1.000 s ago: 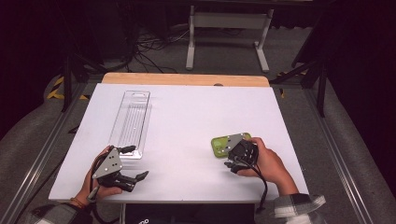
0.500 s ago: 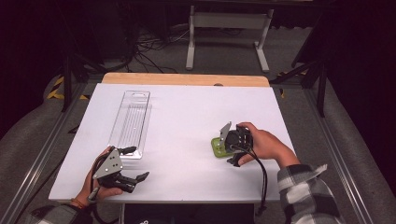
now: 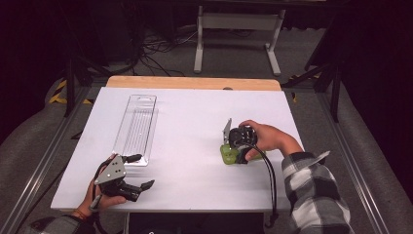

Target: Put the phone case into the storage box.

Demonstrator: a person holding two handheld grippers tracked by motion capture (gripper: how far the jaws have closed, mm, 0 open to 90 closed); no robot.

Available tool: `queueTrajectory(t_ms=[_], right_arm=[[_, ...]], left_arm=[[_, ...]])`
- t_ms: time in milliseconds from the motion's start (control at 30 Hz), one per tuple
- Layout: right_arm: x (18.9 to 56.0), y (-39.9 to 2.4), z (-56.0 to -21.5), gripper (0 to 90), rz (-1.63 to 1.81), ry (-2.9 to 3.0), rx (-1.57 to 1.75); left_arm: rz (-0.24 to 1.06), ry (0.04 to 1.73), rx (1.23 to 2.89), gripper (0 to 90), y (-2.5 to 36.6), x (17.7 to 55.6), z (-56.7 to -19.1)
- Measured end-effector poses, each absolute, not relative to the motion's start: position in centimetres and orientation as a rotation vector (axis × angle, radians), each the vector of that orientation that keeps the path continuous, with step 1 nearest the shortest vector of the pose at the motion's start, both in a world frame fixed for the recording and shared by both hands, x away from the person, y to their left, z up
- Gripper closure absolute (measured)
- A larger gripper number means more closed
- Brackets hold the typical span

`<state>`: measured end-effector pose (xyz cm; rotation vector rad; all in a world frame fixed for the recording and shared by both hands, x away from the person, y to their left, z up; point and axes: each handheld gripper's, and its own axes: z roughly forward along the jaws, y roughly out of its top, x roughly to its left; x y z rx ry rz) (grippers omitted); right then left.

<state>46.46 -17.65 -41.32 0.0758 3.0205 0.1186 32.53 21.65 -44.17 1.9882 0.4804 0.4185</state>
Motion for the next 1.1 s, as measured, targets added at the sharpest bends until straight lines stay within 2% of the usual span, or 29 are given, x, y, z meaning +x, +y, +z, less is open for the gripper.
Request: queueTrajectory(t_ms=[367, 400, 467, 533, 633, 700, 1100], right_arm=[[47.1, -17.7, -41.8, 19.4, 0.191, 3.056, 0.073], [47.1, -17.7, -41.7, 21.8, 0.19, 3.055, 0.059], [46.9, -17.6, -41.4, 34.6, 0.232, 3.039, 0.055], [46.8, -17.5, -41.2, 18.9, 0.219, 3.021, 0.049], [46.7, -17.3, -41.2, 15.8, 0.153, 3.003, 0.048], [47.0, -17.3, -41.2, 8.4, 0.143, 2.976, 0.079], [48.5, -17.6, -42.8, 4.9, 0.114, 3.039, 0.152]], left_arm=[[0.433, 0.497, 2.002, 7.9, 21.4, 32.4, -44.1], [0.434, 0.499, 2.001, 7.8, 21.4, 32.4, -44.1], [0.438, 0.493, 2.002, 7.9, 21.4, 32.5, -44.1], [0.431, 0.497, 2.002, 7.9, 21.3, 32.4, -44.1], [0.433, 0.492, 2.009, 7.9, 21.3, 32.5, -44.2], [0.43, 0.495, 2.006, 7.9, 21.3, 32.5, -44.2], [0.423, 0.496, 2.003, 7.8, 21.4, 32.6, -44.2]])
